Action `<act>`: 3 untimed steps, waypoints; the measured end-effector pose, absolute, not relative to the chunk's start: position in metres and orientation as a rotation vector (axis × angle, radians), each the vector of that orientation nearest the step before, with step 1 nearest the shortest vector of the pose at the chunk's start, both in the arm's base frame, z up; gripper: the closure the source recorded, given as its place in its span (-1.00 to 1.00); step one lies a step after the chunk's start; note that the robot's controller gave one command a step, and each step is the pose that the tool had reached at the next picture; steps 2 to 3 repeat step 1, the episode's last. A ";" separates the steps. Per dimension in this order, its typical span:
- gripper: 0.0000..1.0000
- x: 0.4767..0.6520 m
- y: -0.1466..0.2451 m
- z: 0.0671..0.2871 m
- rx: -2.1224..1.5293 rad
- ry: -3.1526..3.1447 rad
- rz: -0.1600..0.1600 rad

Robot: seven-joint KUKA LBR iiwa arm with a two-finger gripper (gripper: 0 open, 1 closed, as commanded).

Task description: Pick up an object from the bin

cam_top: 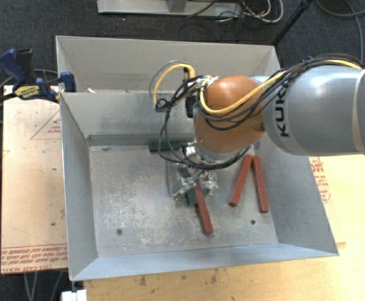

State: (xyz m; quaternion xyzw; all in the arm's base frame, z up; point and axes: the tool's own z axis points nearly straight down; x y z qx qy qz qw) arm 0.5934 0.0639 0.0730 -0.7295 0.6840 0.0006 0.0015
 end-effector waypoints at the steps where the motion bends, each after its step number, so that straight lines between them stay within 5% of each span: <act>1: 1.00 0.590 0.064 0.207 -2.260 2.168 -0.008; 3: 1.00 0.590 0.064 0.207 -2.260 2.168 -0.008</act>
Offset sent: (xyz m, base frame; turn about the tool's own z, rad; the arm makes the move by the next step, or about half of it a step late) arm -0.0054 -0.0008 0.1299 0.0181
